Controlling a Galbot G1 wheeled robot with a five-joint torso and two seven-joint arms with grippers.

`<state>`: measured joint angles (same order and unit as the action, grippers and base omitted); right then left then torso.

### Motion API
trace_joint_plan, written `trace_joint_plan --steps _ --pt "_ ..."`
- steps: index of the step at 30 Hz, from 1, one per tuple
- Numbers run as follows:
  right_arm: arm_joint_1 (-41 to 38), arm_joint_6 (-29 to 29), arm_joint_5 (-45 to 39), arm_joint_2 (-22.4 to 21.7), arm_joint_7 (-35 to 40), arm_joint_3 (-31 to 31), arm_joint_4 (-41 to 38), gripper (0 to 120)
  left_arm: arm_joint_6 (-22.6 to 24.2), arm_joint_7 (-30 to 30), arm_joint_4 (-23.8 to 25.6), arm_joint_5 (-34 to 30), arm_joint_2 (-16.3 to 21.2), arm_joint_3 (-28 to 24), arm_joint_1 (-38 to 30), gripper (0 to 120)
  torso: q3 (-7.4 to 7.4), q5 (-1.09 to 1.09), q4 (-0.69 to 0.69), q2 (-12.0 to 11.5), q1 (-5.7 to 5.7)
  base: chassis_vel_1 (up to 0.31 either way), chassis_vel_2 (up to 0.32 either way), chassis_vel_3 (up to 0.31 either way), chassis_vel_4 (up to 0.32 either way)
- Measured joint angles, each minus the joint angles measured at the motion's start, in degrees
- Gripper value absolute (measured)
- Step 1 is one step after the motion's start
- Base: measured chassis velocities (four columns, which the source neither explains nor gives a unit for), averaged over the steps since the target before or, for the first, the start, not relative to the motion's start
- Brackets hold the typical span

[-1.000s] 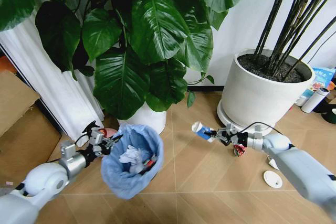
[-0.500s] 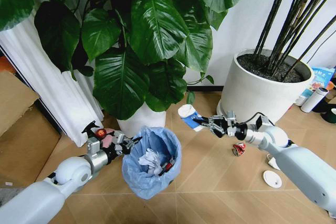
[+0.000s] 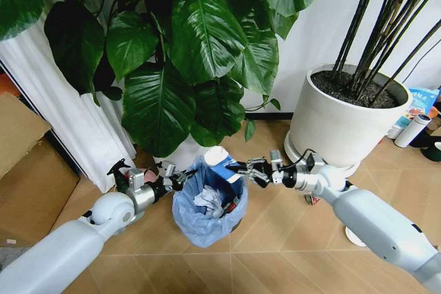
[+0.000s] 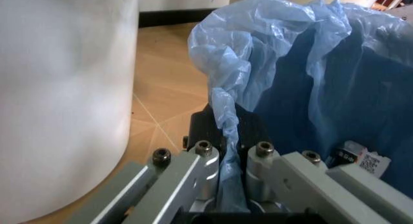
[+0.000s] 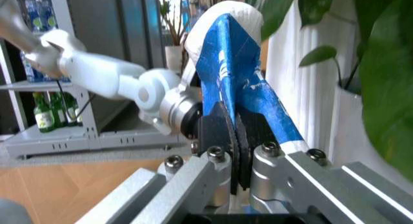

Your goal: Pick up the trash bin and place the garbage on the floor into it.

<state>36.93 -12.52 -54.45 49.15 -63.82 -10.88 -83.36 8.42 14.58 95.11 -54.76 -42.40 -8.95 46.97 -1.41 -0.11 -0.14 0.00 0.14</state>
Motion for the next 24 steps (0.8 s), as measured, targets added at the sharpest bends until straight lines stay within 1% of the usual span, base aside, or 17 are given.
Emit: trace_joint_plan --steps 1,2,3,4,6,7,9,10,11,12,16,17,18,21,22,24 --pt "-0.10 0.00 0.50 0.10 0.01 -0.27 0.45 0 0.01 -0.01 -0.01 -0.10 -0.05 -0.04 -0.07 0 0.00 0.00 0.00 0.00 0.00 0.000 0.000 0.000 0.000" --pt "-0.15 0.03 0.99 0.20 0.05 -0.44 0.87 4 0.02 -0.04 -0.02 -0.34 -0.07 -0.04 -0.11 0 0.00 0.00 -0.01 0.00 0.00 0.000 0.000 0.000 0.000" --pt "-0.15 0.03 0.99 0.20 0.05 -0.44 0.87 4 0.02 -0.04 -0.02 -0.34 -0.07 -0.04 -0.11 0 0.00 0.00 -0.01 0.00 0.00 0.000 0.000 0.000 0.000" --pt "-0.17 0.10 1.43 0.30 0.10 -0.57 1.29 11 0.10 -0.11 0.08 -0.74 -0.07 -0.05 -0.13 0 0.00 0.01 0.00 0.00 0.00 0.000 0.000 0.000 0.000" --pt "-0.21 0.15 2.17 0.48 0.12 -0.60 1.95 19 0.26 -0.28 0.56 -1.50 0.02 -0.05 -0.16 0 0.00 0.00 -0.01 0.00 0.00 0.000 0.000 0.000 0.000" --pt "-0.21 0.15 2.17 0.48 0.12 -0.60 1.95 19 0.26 -0.28 0.56 -1.50 0.02 -0.05 -0.16 0 0.00 0.00 -0.01 0.00 0.00 0.000 0.000 0.000 0.000" --pt "-0.22 0.19 2.51 0.55 0.12 -0.60 2.21 27 0.40 -0.54 1.01 -1.98 0.12 -0.05 -0.16 0 0.00 0.01 -0.01 0.00 0.00 0.000 0.000 0.000 0.000" --pt "-0.22 0.30 2.61 0.60 0.16 -0.60 2.24 32 0.45 -0.63 1.22 -2.10 0.19 -0.02 -0.16 0 0.00 0.00 -0.01 0.00 0.00 0.000 0.000 0.000 0.000" --pt "-0.25 0.38 2.99 0.68 0.21 -0.62 2.29 39 0.52 -0.75 1.41 -2.20 0.25 0.06 -0.16 0 0.00 0.00 -0.01 0.00 0.00 0.000 0.000 0.000 0.000" --pt "-0.25 0.38 2.99 0.68 0.21 -0.62 2.29 39 0.52 -0.75 1.41 -2.20 0.25 0.06 -0.16 0 0.00 0.00 -0.01 0.00 0.00 0.000 0.000 0.000 0.000" --pt "-0.37 0.41 3.37 0.96 0.42 -0.81 2.50 56 0.67 -0.87 1.88 -2.30 0.59 0.40 0.11 0 0.00 0.00 -0.01 0.00 0.00 0.000 0.000 0.000 0.000" --pt "-0.37 0.41 3.37 0.96 0.42 -0.81 2.50 56 0.67 -0.87 1.88 -2.30 0.59 0.40 0.11 0 0.00 0.00 -0.01 0.00 0.00 0.000 0.000 0.000 0.000" --pt "-0.37 0.42 3.37 0.96 0.44 -0.70 2.50 62 0.71 -0.92 1.91 -2.30 0.79 0.62 0.34 0 0.00 0.01 -0.01 0.00 0.00 0.000 0.000 0.000 0.000" --pt "-0.12 0.36 3.98 0.42 0.83 0.89 3.50 75 0.83 -1.11 2.00 -2.25 1.74 1.70 1.69 0 0.01 0.00 0.00 0.00 0.00 0.000 0.000 0.000 0.000" --pt "-0.12 0.36 3.98 0.42 0.83 0.89 3.50 75 0.83 -1.11 2.00 -2.25 1.74 1.70 1.69 0 0.01 0.00 0.00 0.00 0.00 0.000 0.000 0.000 0.000" --pt "0.34 -0.05 5.48 -0.62 1.61 2.63 5.63 83 0.87 -1.10 2.19 -1.92 2.55 2.80 2.96 0 0.00 0.01 0.01 0.00 0.00 0.000 0.000 0.000 0.000"
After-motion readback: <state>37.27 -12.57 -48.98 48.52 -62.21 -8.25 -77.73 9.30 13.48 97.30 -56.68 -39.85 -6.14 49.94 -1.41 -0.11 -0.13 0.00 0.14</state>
